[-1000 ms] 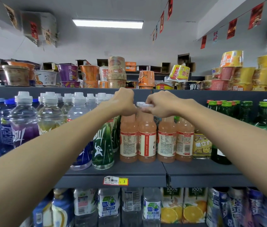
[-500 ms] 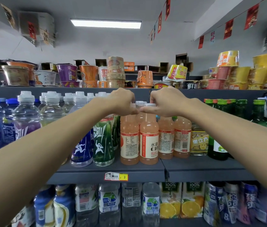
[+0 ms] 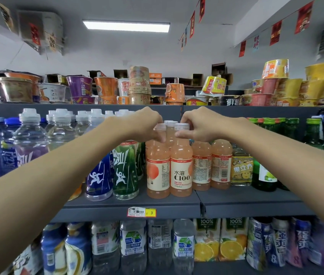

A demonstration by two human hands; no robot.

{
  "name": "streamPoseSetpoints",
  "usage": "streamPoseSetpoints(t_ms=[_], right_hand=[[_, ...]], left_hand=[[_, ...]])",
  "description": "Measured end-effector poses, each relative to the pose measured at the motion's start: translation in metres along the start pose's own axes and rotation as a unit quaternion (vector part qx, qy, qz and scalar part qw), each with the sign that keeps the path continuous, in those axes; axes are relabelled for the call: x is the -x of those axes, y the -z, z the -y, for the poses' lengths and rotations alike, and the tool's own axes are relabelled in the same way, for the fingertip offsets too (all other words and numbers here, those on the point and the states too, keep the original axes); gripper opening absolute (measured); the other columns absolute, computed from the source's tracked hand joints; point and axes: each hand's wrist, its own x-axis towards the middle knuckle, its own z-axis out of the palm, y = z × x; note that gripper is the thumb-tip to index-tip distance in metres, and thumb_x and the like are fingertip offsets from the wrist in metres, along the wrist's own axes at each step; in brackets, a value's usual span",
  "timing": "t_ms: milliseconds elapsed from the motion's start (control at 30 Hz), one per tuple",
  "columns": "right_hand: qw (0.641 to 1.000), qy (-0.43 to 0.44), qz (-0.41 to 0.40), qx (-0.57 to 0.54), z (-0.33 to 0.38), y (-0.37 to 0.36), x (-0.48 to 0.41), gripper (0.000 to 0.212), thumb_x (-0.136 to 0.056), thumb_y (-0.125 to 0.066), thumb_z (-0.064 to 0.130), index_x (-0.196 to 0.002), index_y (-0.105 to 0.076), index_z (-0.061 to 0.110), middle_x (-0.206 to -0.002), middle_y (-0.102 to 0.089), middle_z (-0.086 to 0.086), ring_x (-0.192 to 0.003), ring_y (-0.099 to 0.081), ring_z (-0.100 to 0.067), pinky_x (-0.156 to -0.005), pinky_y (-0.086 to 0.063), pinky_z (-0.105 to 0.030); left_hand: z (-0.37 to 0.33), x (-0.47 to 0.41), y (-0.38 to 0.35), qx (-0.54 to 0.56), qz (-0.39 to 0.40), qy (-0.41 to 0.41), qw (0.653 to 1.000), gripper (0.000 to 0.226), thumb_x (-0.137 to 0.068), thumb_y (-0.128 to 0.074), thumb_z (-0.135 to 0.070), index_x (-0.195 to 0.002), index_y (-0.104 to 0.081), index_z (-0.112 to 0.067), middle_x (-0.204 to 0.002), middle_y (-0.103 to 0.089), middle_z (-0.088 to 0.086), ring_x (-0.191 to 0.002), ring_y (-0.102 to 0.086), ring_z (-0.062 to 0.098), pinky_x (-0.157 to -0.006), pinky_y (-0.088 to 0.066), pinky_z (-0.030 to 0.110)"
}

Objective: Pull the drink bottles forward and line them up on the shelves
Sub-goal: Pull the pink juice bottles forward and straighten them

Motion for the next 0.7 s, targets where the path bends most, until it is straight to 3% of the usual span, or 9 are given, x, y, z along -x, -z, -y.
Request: streamPoseSetpoints(t_ms=[100,233,333,400,533,700], right_hand=[[1.000,-0.009,-0.011,0.020,0.001,-0.003,0.000,0.054,-0.086,-0.060,0.070,-0.107,-0.059,0.020,-0.089,-0.063,0.004,-0.080,-0.060,-0.015,-0.069,-0.054,-0.038],[0.997,-0.005,-0.026,0.078,-0.002,-0.005,-0.002,0.060,-0.085,-0.053,0.077,-0.111,-0.054,0.022,-0.090,-0.063,0.004,-0.076,-0.057,-0.011,-0.057,-0.043,-0.032],[0.999,0.010,0.020,0.023,-0.006,-0.006,-0.003,0.062,-0.089,-0.057,0.068,-0.138,-0.046,0.030,-0.122,-0.064,-0.001,-0.101,-0.061,-0.020,-0.073,-0.048,-0.035],[0.999,0.009,0.042,-0.023,-0.006,-0.008,-0.003,0.060,-0.092,-0.061,0.057,-0.144,-0.042,0.033,-0.129,-0.061,-0.005,-0.108,-0.059,-0.022,-0.083,-0.050,-0.038],[0.998,0.008,0.036,-0.056,-0.007,-0.003,-0.002,0.056,-0.094,-0.061,0.054,-0.143,-0.050,0.028,-0.116,-0.060,0.003,-0.098,-0.050,-0.013,-0.081,-0.041,-0.031],[0.997,0.010,0.050,-0.063,-0.011,0.011,0.007,0.042,-0.093,-0.063,0.054,-0.128,-0.059,0.030,-0.104,-0.059,0.010,-0.087,-0.056,-0.007,-0.069,-0.042,-0.026]], left_hand=[[-0.002,0.004,-0.005,-0.038,-0.014,0.006,0.999,0.055,-0.083,-0.065,-0.063,-0.108,-0.063,-0.014,-0.102,-0.063,0.004,-0.094,-0.060,0.024,-0.083,-0.053,0.041],[0.000,0.003,-0.009,-0.066,-0.033,0.002,0.997,0.064,-0.082,-0.060,-0.069,-0.111,-0.062,-0.012,-0.106,-0.063,0.006,-0.096,-0.060,0.023,-0.082,-0.053,0.038],[0.002,0.001,-0.010,-0.026,-0.003,-0.015,1.000,0.072,-0.079,-0.074,-0.057,-0.134,-0.052,-0.015,-0.123,-0.057,0.006,-0.113,-0.053,0.025,-0.090,-0.044,0.035],[0.002,0.000,-0.013,0.011,0.011,-0.027,1.000,0.074,-0.079,-0.079,-0.047,-0.140,-0.046,-0.021,-0.126,-0.055,0.005,-0.117,-0.051,0.024,-0.091,-0.043,0.034],[0.003,-0.001,-0.013,0.095,-0.022,-0.023,0.995,0.063,-0.082,-0.078,-0.040,-0.136,-0.051,-0.021,-0.120,-0.058,0.001,-0.105,-0.049,0.015,-0.083,-0.039,0.031],[-0.003,0.000,-0.010,0.107,-0.034,-0.021,0.994,0.059,-0.085,-0.072,-0.050,-0.133,-0.053,-0.022,-0.106,-0.049,-0.010,-0.103,-0.043,0.011,-0.083,-0.034,0.030]])
